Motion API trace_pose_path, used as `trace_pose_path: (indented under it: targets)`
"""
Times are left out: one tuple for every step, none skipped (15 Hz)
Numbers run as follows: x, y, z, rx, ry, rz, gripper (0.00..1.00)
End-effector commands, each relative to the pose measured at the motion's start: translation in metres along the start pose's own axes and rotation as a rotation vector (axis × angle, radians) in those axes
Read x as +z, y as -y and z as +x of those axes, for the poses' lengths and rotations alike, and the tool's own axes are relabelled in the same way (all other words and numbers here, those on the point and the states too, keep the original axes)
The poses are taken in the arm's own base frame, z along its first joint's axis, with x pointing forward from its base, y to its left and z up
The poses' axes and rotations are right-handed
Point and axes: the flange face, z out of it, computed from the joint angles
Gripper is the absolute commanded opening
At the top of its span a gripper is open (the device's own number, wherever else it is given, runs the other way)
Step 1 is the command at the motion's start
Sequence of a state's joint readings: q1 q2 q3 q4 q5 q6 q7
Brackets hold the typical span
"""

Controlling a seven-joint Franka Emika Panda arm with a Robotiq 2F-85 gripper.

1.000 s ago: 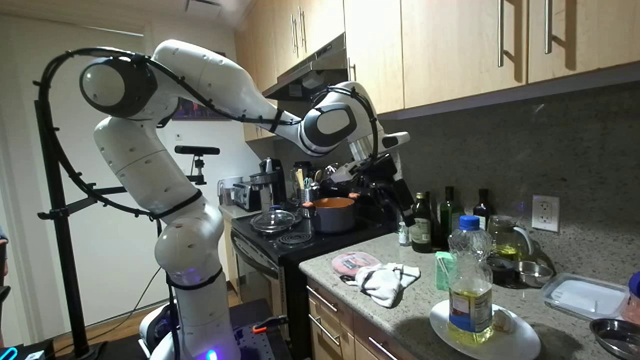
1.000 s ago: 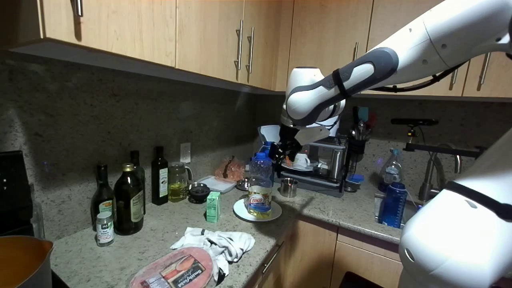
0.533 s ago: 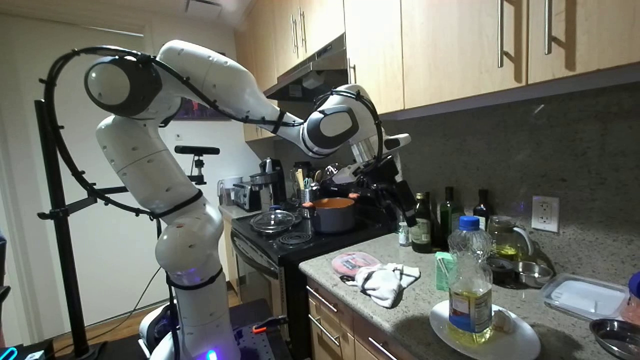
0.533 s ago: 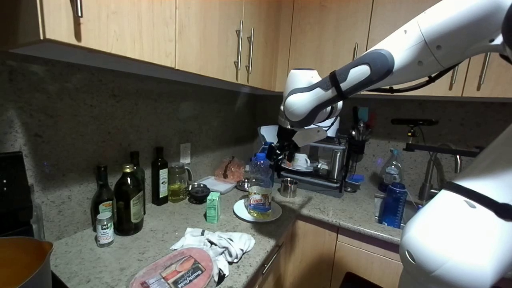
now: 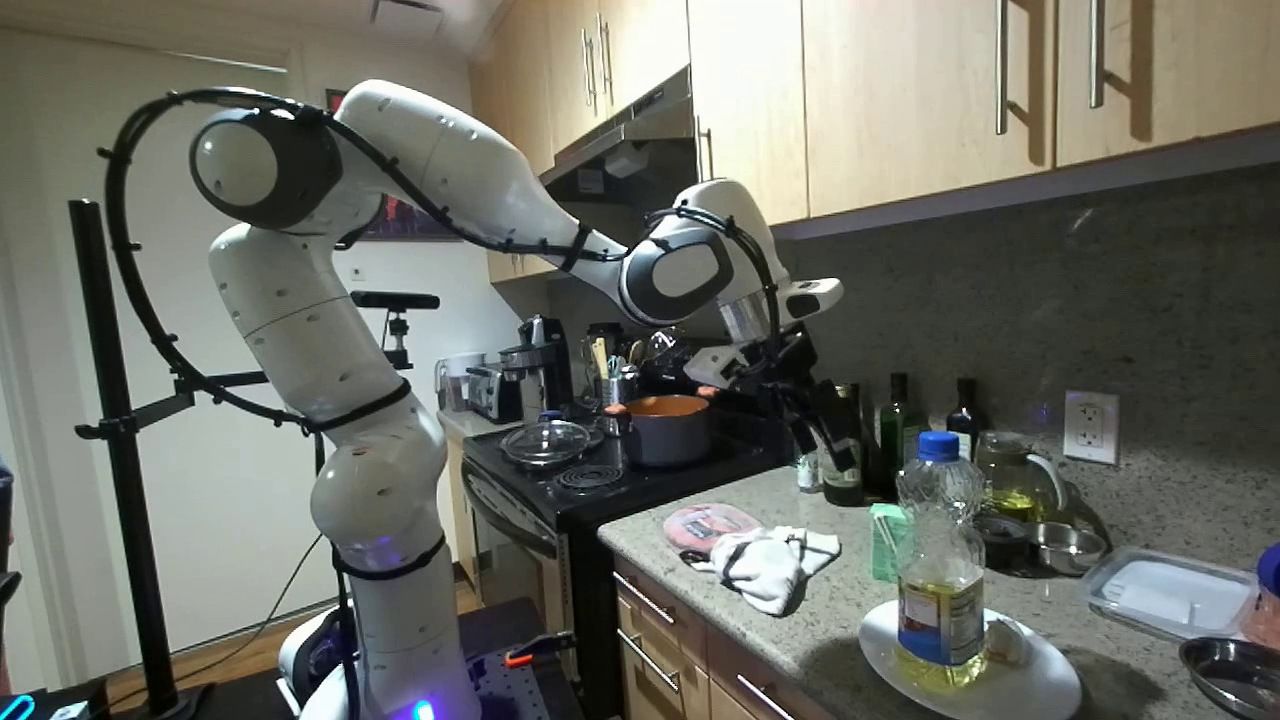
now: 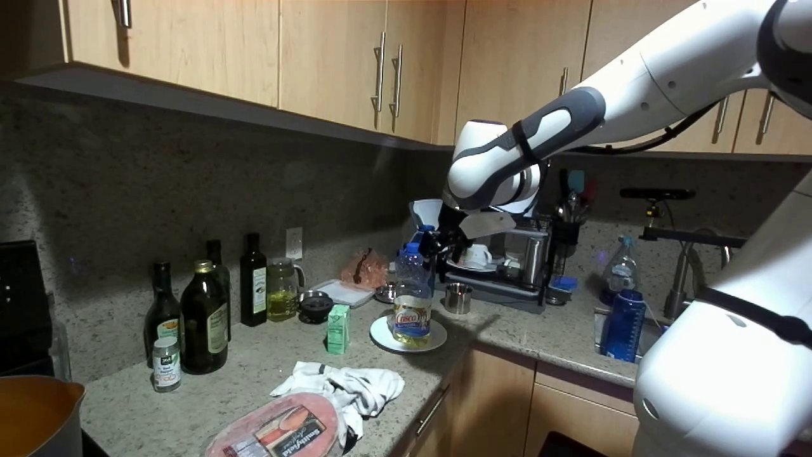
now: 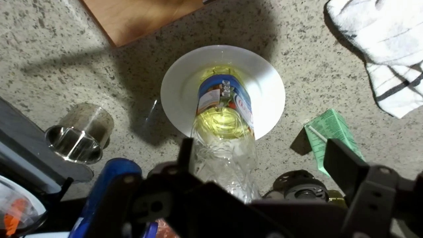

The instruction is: Move the bottle of oil on the white plate to the left, put the garlic on the white plate in the silver pot

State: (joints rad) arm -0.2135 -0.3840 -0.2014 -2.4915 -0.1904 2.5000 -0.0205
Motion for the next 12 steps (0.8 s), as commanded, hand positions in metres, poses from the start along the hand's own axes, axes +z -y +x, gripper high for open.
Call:
trace_pose_path:
  targets:
    - [0.015, -0.018, 0.016, 0.014, -0.051, 0.008, 1.0]
    - [0.018, -0.021, 0.019, 0.015, -0.061, 0.013, 1.0]
    - [0.021, -0.023, 0.022, 0.015, -0.069, 0.011, 1.0]
    - [0.024, -0.025, 0.026, 0.008, -0.074, 0.012, 1.0]
    - [0.026, -0.026, 0.028, -0.002, -0.077, 0.016, 1.0]
    - [0.028, -0.026, 0.031, -0.015, -0.082, 0.025, 1.0]
    - [0.029, -0.025, 0.032, -0.042, -0.092, 0.038, 1.0]
    - [0.028, -0.024, 0.034, -0.065, -0.107, 0.063, 1.0]
    - [0.027, -0.023, 0.035, -0.086, -0.125, 0.091, 1.0]
    - [0.027, -0.024, 0.035, -0.104, -0.134, 0.106, 1.0]
    - [0.026, -0.027, 0.035, -0.113, -0.146, 0.115, 1.0]
    - [0.026, -0.033, 0.033, -0.112, -0.154, 0.125, 1.0]
